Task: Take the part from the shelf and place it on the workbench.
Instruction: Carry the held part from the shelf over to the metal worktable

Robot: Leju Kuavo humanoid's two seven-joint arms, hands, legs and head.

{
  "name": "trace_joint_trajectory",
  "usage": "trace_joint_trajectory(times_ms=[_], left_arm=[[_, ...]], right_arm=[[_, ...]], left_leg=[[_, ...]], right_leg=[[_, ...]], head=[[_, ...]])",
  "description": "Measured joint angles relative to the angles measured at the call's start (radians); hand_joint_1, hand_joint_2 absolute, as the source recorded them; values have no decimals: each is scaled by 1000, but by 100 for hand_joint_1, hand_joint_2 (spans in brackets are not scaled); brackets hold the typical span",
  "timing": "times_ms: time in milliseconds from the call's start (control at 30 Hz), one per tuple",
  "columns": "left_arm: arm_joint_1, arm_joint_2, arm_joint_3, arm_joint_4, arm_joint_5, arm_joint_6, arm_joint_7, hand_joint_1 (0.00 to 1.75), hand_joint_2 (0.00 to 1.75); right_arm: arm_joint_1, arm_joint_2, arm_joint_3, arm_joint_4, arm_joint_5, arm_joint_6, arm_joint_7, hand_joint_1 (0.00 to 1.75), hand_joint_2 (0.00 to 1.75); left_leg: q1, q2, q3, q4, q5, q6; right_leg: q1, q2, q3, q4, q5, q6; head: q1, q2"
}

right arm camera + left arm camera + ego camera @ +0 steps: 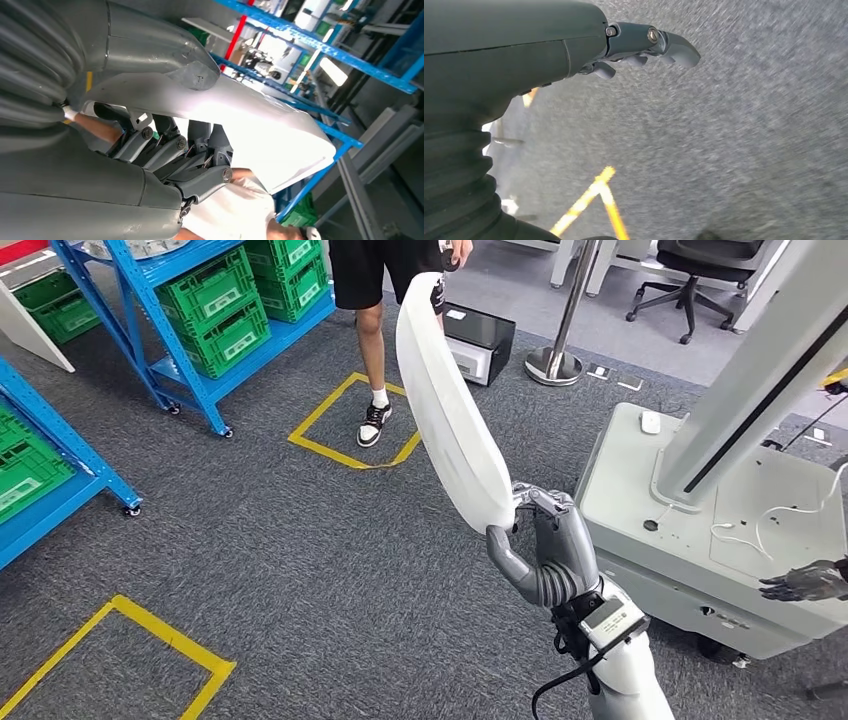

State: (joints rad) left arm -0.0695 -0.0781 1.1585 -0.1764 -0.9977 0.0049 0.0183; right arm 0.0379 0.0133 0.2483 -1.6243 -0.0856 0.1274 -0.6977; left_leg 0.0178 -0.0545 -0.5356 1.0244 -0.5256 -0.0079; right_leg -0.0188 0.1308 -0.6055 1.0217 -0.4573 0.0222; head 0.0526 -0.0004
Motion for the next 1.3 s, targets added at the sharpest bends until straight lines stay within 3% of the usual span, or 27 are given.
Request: trace_joint_trajectory(times_ms=[67,133,200,233,267,300,367,433,500,567,633,667,700,733,767,800,867,933,967,1033,1100,1167,1200,1233,1267,1300], left_arm=[[0,-10,0,2,-20,-5,1,0,175],[4,-17,-3,4,-47,-10,-3,0,175],[8,-21,-11,6,-74,-14,-10,0,175],[8,-21,-17,6,-83,-15,-17,0,175],[6,-21,-22,6,-88,-15,-28,0,175],[4,-22,-25,6,-87,-16,-43,0,175],[-3,-23,-28,7,-74,-17,-88,0,175],[-12,-23,-29,7,-58,-20,-131,0,175],[-22,-23,-29,8,-49,-23,-155,0,175],[-29,-23,-29,8,-45,-23,-156,0,175],[-28,-23,-29,9,-47,-17,-136,0,175],[-25,-23,-29,10,-47,-12,-119,0,175],[-21,-22,-28,10,-44,-4,-95,0,175],[-16,-21,-27,11,-37,4,-71,0,175],[-11,-20,-25,11,-28,10,-51,0,175],[-7,-19,-22,11,-16,16,-34,0,175],[-3,-15,-11,11,8,22,-19,0,175],[-1,-10,1,12,25,28,-9,0,175],[0,-7,5,12,30,31,-4,0,175],[1,-5,14,12,34,36,5,0,175],[2,-4,21,12,34,38,6,0,175],[4,-4,25,12,33,38,-5,0,175],[6,-4,27,12,33,36,-14,0,175],[7,-4,28,12,32,33,-24,0,175],[6,-5,28,12,31,29,-35,0,175],[5,-5,28,12,29,24,-47,0,175]], right_arm=[[10,0,-9,-4,6,0,4,175,175],[16,-1,-15,-11,13,0,9,175,175],[25,-1,-20,-15,19,0,14,175,175],[30,-1,-23,-16,21,2,15,175,175],[35,-2,-27,-16,23,6,16,175,175],[38,-2,-31,-17,24,11,17,175,175],[44,-3,-38,-21,28,26,16,175,175],[46,-4,-41,-24,32,38,10,175,175],[47,-7,-41,-25,33,45,3,175,175],[46,-11,-42,-25,30,47,0,175,175],[43,-12,-41,-24,22,40,-2,175,175],[41,-12,-41,-24,18,32,-2,175,175],[41,-12,-40,-24,14,19,-2,175,175],[41,-12,-38,-23,10,4,-2,175,175],[42,-13,-36,-23,5,-10,-1,175,175],[42,-13,-34,-23,0,-22,-1,175,175],[41,-14,-32,-23,-8,-34,0,175,175],[37,-15,-32,-23,-15,-40,0,175,175],[36,-16,-32,-23,-18,-41,-1,175,175],[35,-18,-32,-24,-21,-40,-1,175,175],[33,-20,-32,-27,-22,-40,-2,175,175],[29,-20,-32,-31,-21,-39,0,175,175],[28,-20,-32,-31,-20,-38,1,175,175],[28,-20,-32,-32,-18,-37,3,175,175],[29,-20,-32,-32,-14,-35,5,175,175],[28,-20,-32,-32,-9,-34,6,175,175]], left_leg=[[3,24,6,-9,9,16],[2,52,6,-13,13,26],[-1,82,4,-12,12,28],[-1,96,4,-12,12,28],[-1,109,4,-11,11,27],[-1,122,5,-9,9,25],[-4,144,6,-6,3,18],[-9,161,8,-5,-4,5],[-10,177,18,-10,-7,-7],[-6,148,19,7,-24,-19],[-3,86,-18,96,-81,-26],[-4,67,-48,163,-116,-25],[-5,60,-78,226,-140,-24],[-6,58,-97,262,-146,-21],[-8,55,-99,262,-132,-16],[-10,50,-83,222,-100,-10],[-16,9,-24,85,-29,7],[-22,-24,11,-2,1,18],[-25,-25,14,-13,0,22],[-25,1,20,-22,9,28],[-20,28,29,-38,21,37],[-18,57,30,-43,25,42],[-18,72,29,-42,24,42],[-17,88,28,-41,21,40],[-16,103,28,-38,19,38],[-13,117,28,-35,15,33]], right_leg=[[2,-31,-13,23,-14,10],[5,-92,-61,124,-71,17],[4,-117,-122,253,-128,23],[3,-121,-134,283,-133,25],[2,-125,-126,271,-119,26],[1,-132,-96,219,-91,26],[2,-169,-15,74,-35,20],[7,-191,21,4,-18,7],[9,-174,19,2,-18,-8],[5,-153,19,-4,-11,-22],[2,-133,19,-7,-5,-33],[4,-121,17,-7,-4,-36],[6,-108,16,-7,-3,-38],[8,-94,15,-7,-3,-40],[10,-79,14,-6,-2,-40],[12,-65,15,-6,-1,-40],[14,-41,16,-5,1,-37],[12,-20,11,-5,4,-29],[10,-10,8,-6,6,-23],[7,5,2,-6,12,-11],[12,-34,-22,35,-13,-4],[13,-95,-79,151,-76,2],[10,-110,-111,217,-104,7],[5,-117,-131,260,-116,11],[0,-123,-135,268,-110,16],[-6,-129,-115,233,-87,22]], head=[[3,0],[8,0],[9,0],[10,0],[10,0],[10,0],[9,0],[8,0],[6,0],[6,0],[5,0],[4,0],[4,0],[4,0],[4,0],[4,0],[4,0],[5,0],[5,0],[5,0],[7,0],[10,0],[11,0],[11,0],[11,0],[11,0]])
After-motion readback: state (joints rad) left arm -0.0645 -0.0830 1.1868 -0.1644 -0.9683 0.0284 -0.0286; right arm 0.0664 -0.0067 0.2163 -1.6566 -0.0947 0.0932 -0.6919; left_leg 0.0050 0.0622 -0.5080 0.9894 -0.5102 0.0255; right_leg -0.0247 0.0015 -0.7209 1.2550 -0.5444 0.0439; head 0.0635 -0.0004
